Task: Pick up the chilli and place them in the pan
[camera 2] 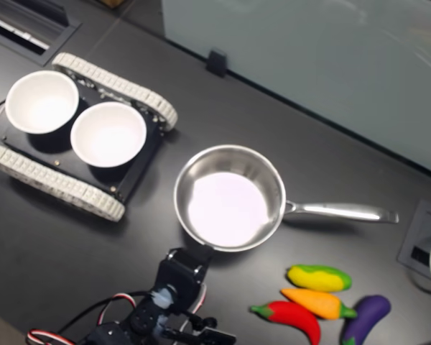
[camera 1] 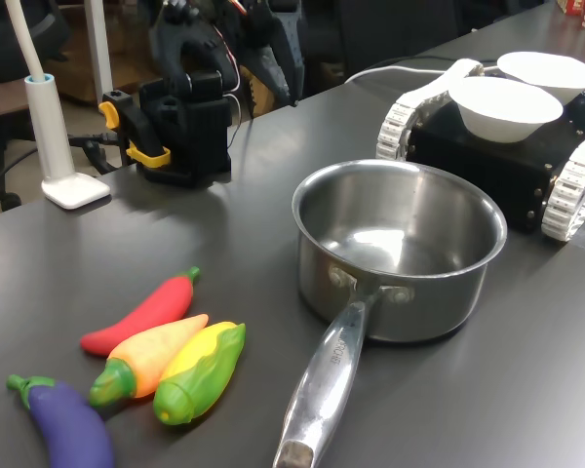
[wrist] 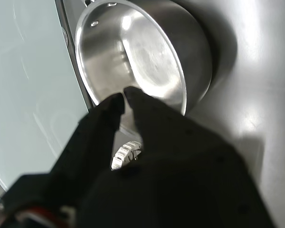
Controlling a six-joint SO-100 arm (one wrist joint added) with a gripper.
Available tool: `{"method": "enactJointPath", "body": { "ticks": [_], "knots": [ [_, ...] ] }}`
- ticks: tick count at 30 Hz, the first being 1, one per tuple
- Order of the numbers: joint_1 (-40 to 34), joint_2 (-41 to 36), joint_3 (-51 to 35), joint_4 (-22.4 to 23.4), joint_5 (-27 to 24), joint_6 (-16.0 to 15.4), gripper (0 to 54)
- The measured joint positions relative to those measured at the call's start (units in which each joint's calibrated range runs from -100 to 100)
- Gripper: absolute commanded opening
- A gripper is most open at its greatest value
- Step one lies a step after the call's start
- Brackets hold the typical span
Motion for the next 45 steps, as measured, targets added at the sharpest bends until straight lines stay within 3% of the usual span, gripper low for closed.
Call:
{"method": "enactJointPath", "body": {
  "ticks": [13, 45],
  "knots": [
    [8.6, 12.5, -12.0, 2.4, 1.1, 3.4, 0.0],
    [26.8, 33.0, -21.3, 3.1, 6.3, 3.9, 0.1]
  ]
}}
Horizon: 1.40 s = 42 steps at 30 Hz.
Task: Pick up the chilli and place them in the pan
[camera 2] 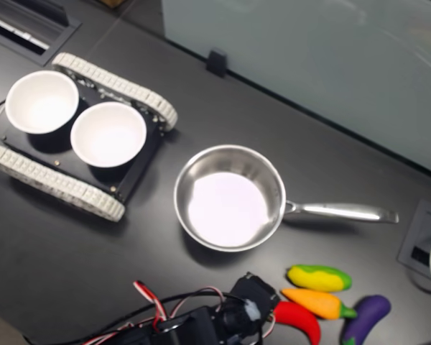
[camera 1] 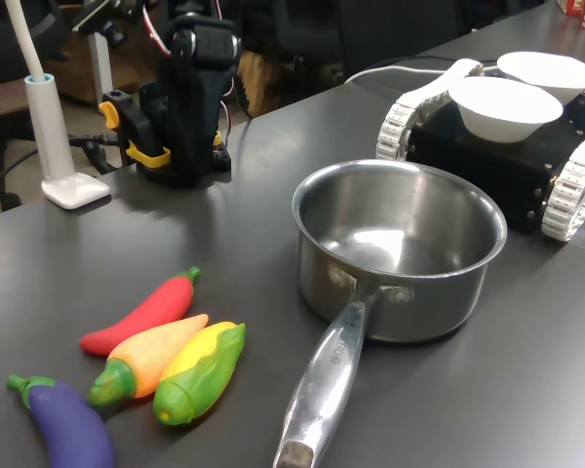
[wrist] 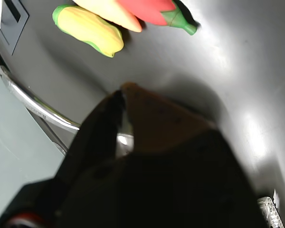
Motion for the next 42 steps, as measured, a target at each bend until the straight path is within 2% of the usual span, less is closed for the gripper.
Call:
{"method": "enactJointPath", "body": {
  "ticks": [9, 14, 25, 33, 42],
  "knots": [
    [4.0, 3.6, 0.0, -3.1, 0.0, 0.0, 1.2],
    [5.2, 5.2, 0.0, -4.7, 0.0, 0.0, 11.6],
    [6.6, 6.0, 1.4, -6.4, 0.0, 0.1, 27.4],
    [7.6, 6.6, 3.9, -6.4, 0.0, 0.2, 34.5],
    [7.9, 7.0, 4.1, -6.4, 0.6, 0.2, 36.4]
  ]
}}
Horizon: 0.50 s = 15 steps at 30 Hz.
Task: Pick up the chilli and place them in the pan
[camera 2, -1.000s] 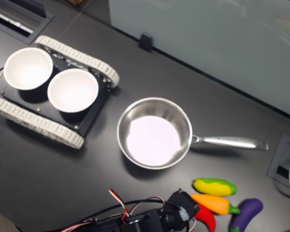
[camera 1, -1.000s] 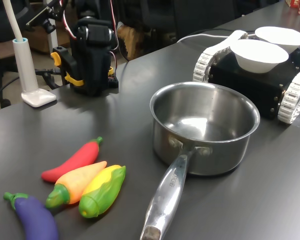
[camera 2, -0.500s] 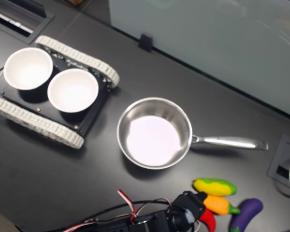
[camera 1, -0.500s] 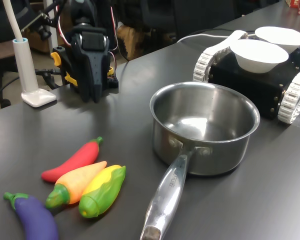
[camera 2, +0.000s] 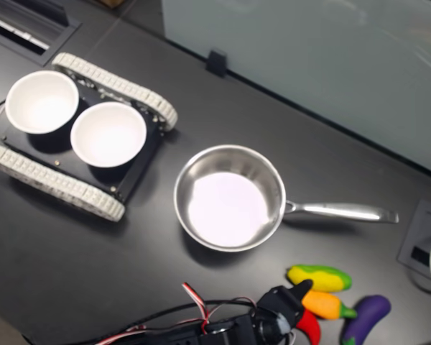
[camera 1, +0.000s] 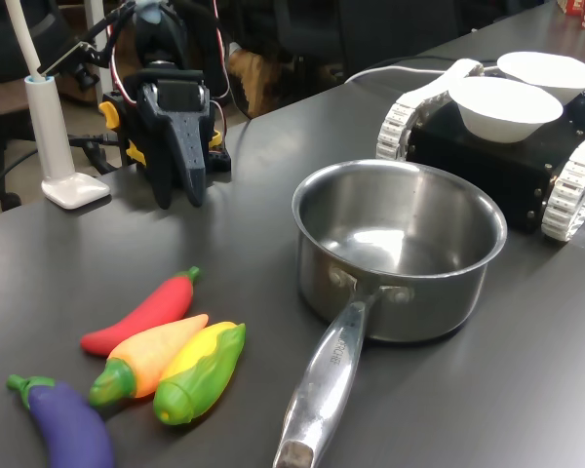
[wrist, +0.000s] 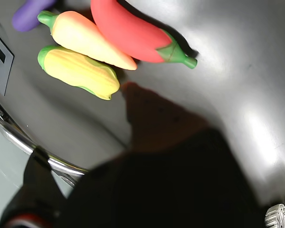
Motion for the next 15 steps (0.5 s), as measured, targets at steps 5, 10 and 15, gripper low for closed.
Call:
{"method": "enactJointPath", "body": {
  "ticks": [5, 10, 15],
  "knots": [
    [0.0, 0.1, 2.4, 0.0, 0.6, 0.0, 36.9],
    [0.8, 0.1, 4.1, 0.0, 2.2, 0.0, 37.2],
    [2.1, 0.1, 4.8, 0.0, 4.8, 0.0, 36.8]
  ]
}}
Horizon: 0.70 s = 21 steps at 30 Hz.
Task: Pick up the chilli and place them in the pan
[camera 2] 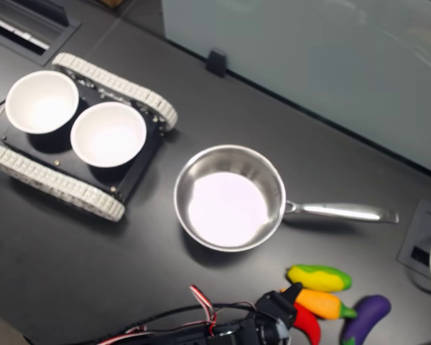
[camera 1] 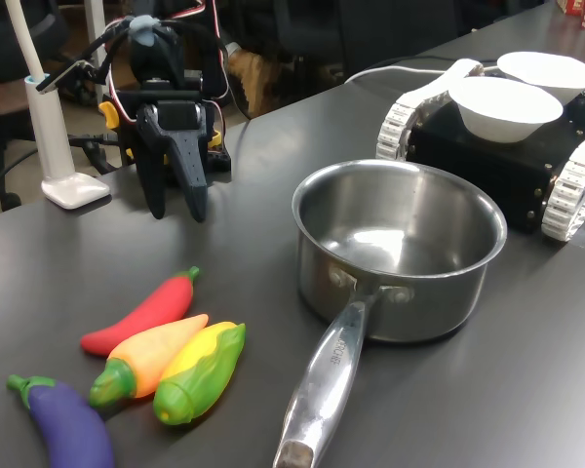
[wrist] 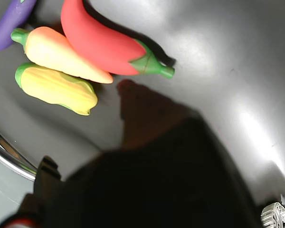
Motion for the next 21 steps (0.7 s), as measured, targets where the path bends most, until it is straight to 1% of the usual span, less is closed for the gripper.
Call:
{"method": "enactJointPath", "body": {
  "ticks": [6, 10, 15, 21],
  "knots": [
    [2.3, 1.1, 0.0, 0.0, 3.4, 0.0, 36.7],
    [4.4, 3.4, 0.0, -0.1, 5.4, 0.0, 36.7],
    [6.7, 6.7, 0.0, -1.9, 6.9, 0.1, 36.3],
    [8.4, 11.4, 0.0, -4.5, 7.7, 0.1, 34.4]
  ]
}}
